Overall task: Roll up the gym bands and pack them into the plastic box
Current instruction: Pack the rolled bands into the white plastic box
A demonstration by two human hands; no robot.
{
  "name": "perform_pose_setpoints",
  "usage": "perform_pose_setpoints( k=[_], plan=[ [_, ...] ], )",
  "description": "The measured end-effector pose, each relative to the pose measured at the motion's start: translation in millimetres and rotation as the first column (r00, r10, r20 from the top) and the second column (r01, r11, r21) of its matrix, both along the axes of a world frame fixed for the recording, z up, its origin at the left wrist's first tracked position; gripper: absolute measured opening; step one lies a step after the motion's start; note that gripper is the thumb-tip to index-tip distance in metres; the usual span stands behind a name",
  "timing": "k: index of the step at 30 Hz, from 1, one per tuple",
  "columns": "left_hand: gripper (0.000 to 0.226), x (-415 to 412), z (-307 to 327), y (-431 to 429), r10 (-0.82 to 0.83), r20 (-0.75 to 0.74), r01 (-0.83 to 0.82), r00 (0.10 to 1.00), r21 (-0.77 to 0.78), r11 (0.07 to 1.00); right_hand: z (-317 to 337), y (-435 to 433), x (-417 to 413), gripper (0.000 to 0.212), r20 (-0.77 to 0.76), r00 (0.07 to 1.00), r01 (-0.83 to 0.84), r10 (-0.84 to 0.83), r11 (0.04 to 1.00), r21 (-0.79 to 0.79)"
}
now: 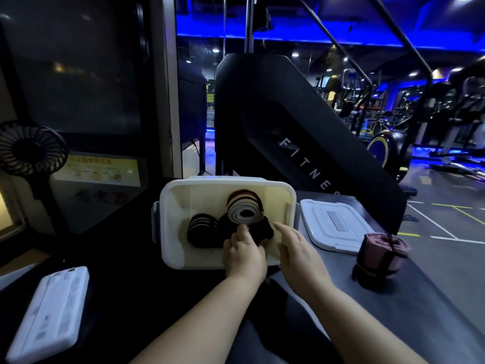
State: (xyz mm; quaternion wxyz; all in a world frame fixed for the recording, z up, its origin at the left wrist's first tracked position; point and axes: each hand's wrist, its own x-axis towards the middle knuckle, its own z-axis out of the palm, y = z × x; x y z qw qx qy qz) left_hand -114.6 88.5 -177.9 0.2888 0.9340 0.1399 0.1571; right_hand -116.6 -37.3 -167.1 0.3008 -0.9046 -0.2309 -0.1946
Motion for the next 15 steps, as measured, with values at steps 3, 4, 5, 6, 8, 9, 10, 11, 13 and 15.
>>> perform_pose_setpoints(
  k=[3, 4, 5, 6, 8, 9, 10, 11, 13, 15],
  plan=[
    [0.052, -3.4, -4.0, -24.3, -0.058, -0.049, 0.056, 0.997, -0.029, 0.998, -8.0, -28.6, -4.0, 0.050, 0.030, 0.999, 0.036, -0.035, 0.998, -0.046],
    [0.051, -4.7, -4.8, -33.5, -0.088, -0.064, 0.085, 0.994, -0.047, 0.995, -10.6, -39.4, -4.7, 0.046, 0.058, 0.996, 0.067, -0.065, 0.996, -0.050],
    [0.049, -5.7, -5.4, -42.8, -0.123, -0.077, 0.118, 0.989, -0.066, 0.991, -12.9, -50.5, -4.8, 0.042, 0.087, 0.991, 0.103, -0.099, 0.994, -0.042],
    [0.048, -5.8, -6.4, -52.0, -0.159, -0.085, 0.151, 0.984, -0.086, 0.985, -15.3, -61.5, -4.0, 0.040, 0.110, 0.984, 0.142, -0.138, 0.990, -0.024],
    [0.044, -4.2, -8.3, -69.7, -0.224, -0.082, 0.211, 0.971, -0.141, 0.967, -19.6, -83.9, -1.0, 0.036, 0.138, 0.968, 0.205, -0.207, 0.978, 0.032],
    [0.041, -3.0, -8.8, -78.6, -0.251, -0.077, 0.235, 0.965, -0.172, 0.957, -22.0, -94.7, 0.8, 0.034, 0.144, 0.959, 0.234, -0.242, 0.969, 0.074],
    [0.039, -1.6, -9.0, -87.8, -0.274, -0.076, 0.255, 0.959, -0.199, 0.946, -24.7, -105.5, 2.6, 0.032, 0.141, 0.948, 0.269, -0.284, 0.956, 0.118],
    [0.037, 0.0, -9.8, -97.7, -0.297, -0.079, 0.273, 0.952, -0.221, 0.936, -27.1, -116.4, 3.9, 0.029, 0.140, 0.933, 0.309, -0.332, 0.937, 0.162],
    [0.036, 3.1, -9.4, -115.5, -0.346, -0.093, 0.311, 0.934, -0.267, 0.912, -29.9, -134.6, 6.4, 0.025, 0.118, 0.896, 0.388, -0.428, 0.884, 0.261],
    [0.038, 8.3, -8.9, -133.8, -0.401, -0.097, 0.353, 0.911, -0.322, 0.879, -30.0, -149.9, 9.5, 0.024, 0.057, 0.861, 0.441, -0.505, 0.799, 0.408]
  ],
)
